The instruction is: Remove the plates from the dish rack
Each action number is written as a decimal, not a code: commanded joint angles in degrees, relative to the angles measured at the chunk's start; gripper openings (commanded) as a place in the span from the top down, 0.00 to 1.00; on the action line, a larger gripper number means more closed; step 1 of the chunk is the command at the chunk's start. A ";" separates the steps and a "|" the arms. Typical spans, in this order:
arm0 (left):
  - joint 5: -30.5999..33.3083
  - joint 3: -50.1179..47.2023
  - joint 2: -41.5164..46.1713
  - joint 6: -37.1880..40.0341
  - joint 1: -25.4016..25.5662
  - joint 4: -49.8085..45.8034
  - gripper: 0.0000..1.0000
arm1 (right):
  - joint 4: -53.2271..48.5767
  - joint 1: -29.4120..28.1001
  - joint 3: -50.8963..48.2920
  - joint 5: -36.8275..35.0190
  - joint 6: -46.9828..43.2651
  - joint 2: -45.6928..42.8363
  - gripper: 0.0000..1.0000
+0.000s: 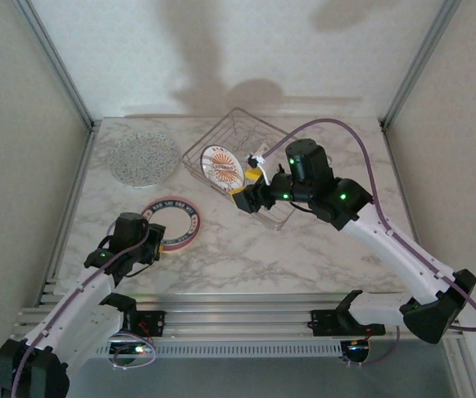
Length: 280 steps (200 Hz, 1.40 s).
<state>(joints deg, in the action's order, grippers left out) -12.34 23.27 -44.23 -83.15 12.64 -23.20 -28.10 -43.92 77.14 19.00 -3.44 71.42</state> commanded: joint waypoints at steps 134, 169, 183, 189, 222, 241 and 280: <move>5.18 11.47 1.04 2.64 -0.28 -8.18 0.52 | 2.03 1.65 5.70 -10.81 2.23 5.80 0.25; 4.59 23.02 -4.30 11.66 -0.15 -3.73 0.50 | 0.28 8.05 9.66 -13.64 5.56 11.88 0.26; 1.88 27.89 -7.47 16.49 0.32 0.03 0.50 | -1.20 9.53 12.19 -12.95 5.56 15.40 0.26; 0.77 30.00 -8.75 18.35 0.73 1.53 0.51 | -1.87 9.88 13.33 -13.03 5.39 16.87 0.26; -2.47 39.90 -14.54 27.46 5.67 8.03 0.50 | -2.48 11.37 17.78 -9.11 4.96 25.09 0.25; -0.86 44.49 -16.38 31.45 9.59 8.61 0.50 | -3.20 12.13 21.05 -5.68 3.89 29.93 0.24; 3.89 47.44 -16.06 34.99 13.10 6.57 0.50 | -7.45 12.28 28.14 -1.87 -0.56 38.55 0.24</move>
<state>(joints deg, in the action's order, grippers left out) -11.81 68.73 -60.93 -53.34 24.77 -16.49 -31.88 -31.97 100.55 13.56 -0.82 106.65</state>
